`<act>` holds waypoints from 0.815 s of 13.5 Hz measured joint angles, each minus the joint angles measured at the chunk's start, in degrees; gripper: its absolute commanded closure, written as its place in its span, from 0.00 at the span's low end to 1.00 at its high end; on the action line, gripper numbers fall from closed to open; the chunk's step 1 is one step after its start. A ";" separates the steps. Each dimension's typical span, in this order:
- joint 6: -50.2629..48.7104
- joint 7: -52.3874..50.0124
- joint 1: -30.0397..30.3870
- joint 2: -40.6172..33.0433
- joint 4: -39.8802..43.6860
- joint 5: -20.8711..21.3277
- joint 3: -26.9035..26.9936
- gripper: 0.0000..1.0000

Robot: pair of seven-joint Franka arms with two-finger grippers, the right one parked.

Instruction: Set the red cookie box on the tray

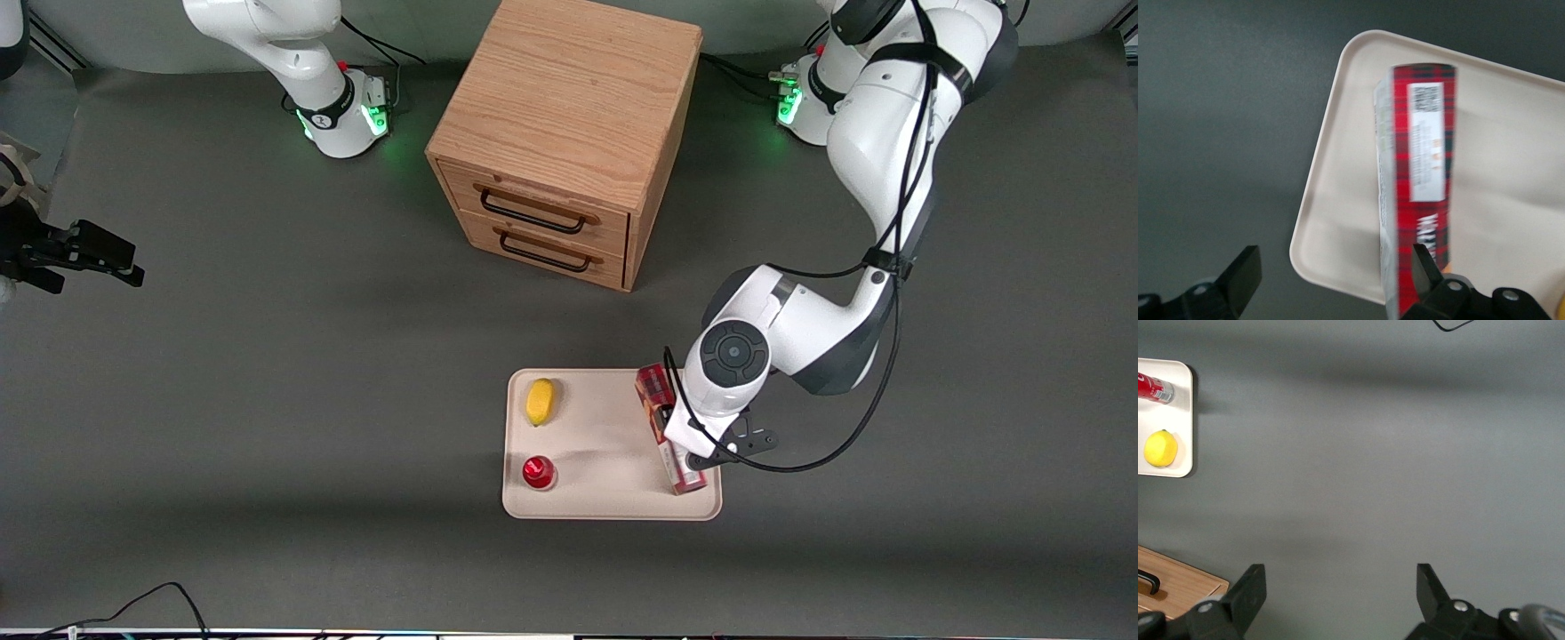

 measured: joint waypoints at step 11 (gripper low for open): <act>-27.94 16.80 1.13 -9.56 11.30 -6.13 -0.93 0.00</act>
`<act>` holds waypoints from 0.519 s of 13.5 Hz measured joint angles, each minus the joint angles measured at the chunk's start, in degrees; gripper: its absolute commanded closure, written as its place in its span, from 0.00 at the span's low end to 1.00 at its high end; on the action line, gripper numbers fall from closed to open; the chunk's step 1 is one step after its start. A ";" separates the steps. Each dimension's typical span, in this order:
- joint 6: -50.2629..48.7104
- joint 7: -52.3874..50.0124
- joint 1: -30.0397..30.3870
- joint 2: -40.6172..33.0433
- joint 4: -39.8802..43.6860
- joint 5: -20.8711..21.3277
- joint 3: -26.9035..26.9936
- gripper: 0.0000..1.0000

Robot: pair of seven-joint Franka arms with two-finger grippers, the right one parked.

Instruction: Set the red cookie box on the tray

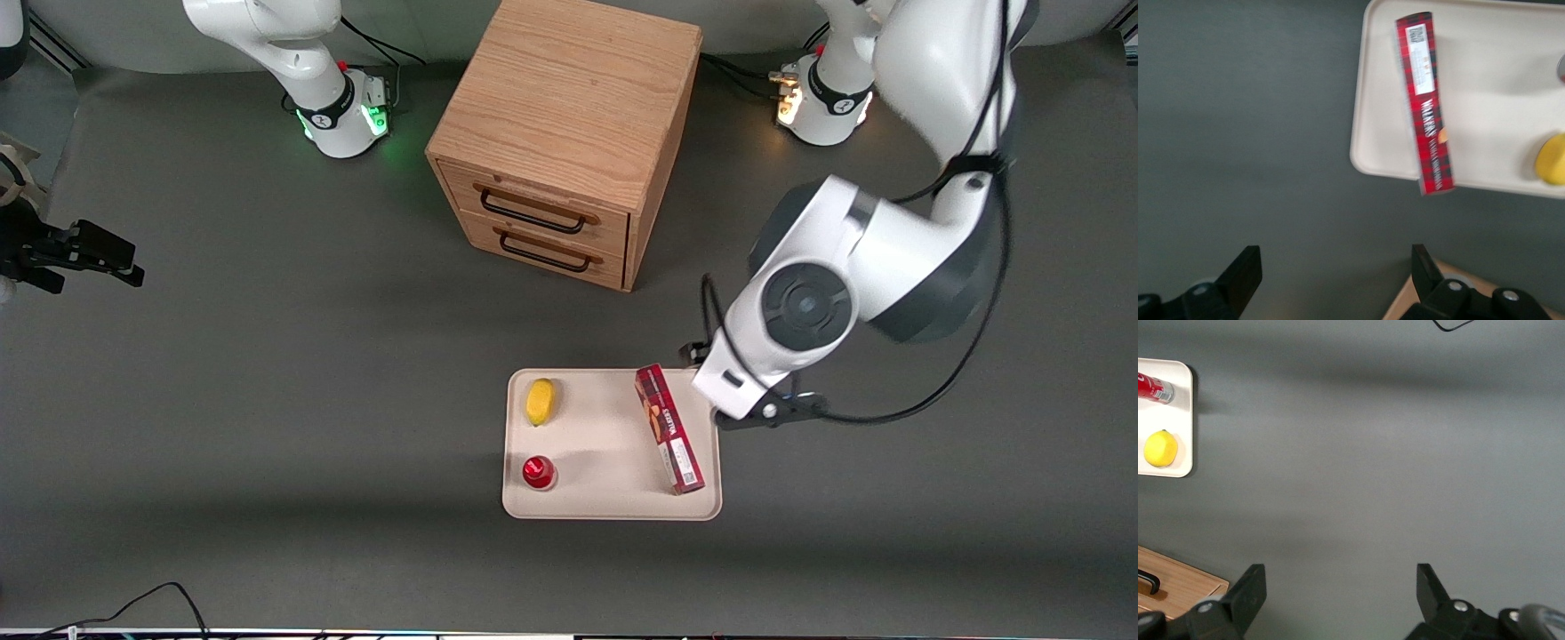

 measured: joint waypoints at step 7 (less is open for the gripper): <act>-5.77 22.81 3.28 -15.43 -10.13 -6.47 13.54 0.00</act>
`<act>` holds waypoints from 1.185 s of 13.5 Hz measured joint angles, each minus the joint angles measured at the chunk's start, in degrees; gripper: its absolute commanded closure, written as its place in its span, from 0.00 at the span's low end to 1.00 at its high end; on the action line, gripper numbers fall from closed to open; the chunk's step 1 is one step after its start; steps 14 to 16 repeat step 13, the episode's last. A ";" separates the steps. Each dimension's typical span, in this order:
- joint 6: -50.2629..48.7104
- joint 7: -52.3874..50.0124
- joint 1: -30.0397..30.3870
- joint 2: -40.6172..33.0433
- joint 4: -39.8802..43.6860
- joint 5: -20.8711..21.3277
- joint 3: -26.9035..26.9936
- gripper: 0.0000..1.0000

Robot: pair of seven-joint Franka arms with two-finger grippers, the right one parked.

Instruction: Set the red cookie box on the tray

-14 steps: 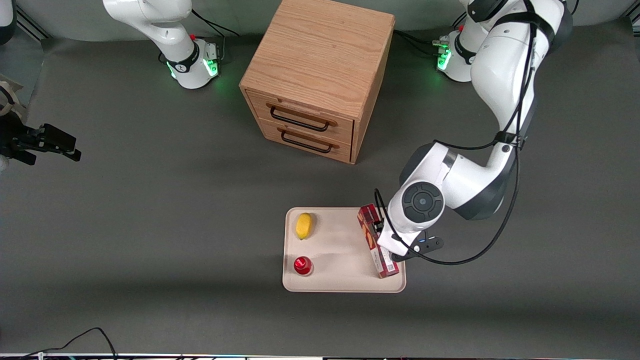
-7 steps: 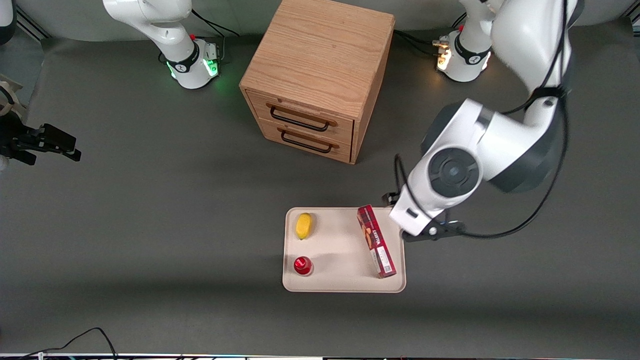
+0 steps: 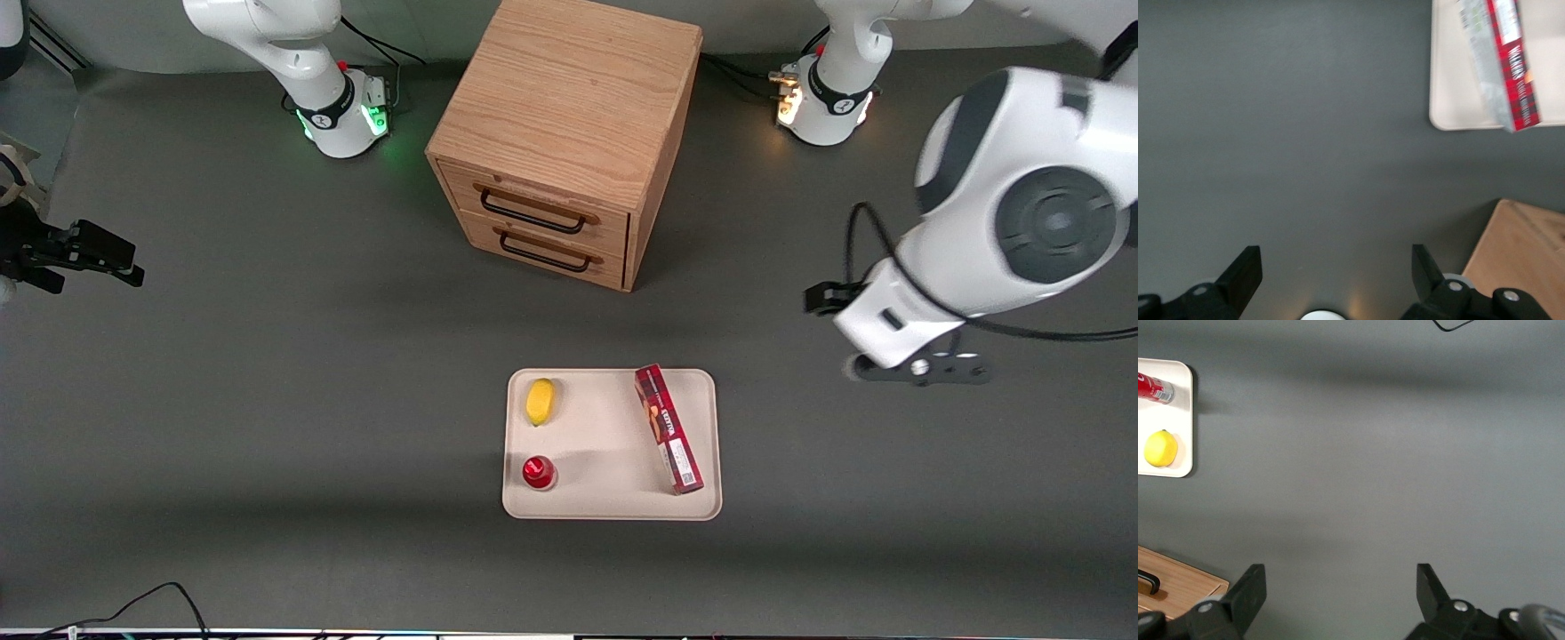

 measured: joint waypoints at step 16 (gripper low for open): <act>15.20 22.55 -0.59 -24.30 -29.74 -6.64 21.48 0.00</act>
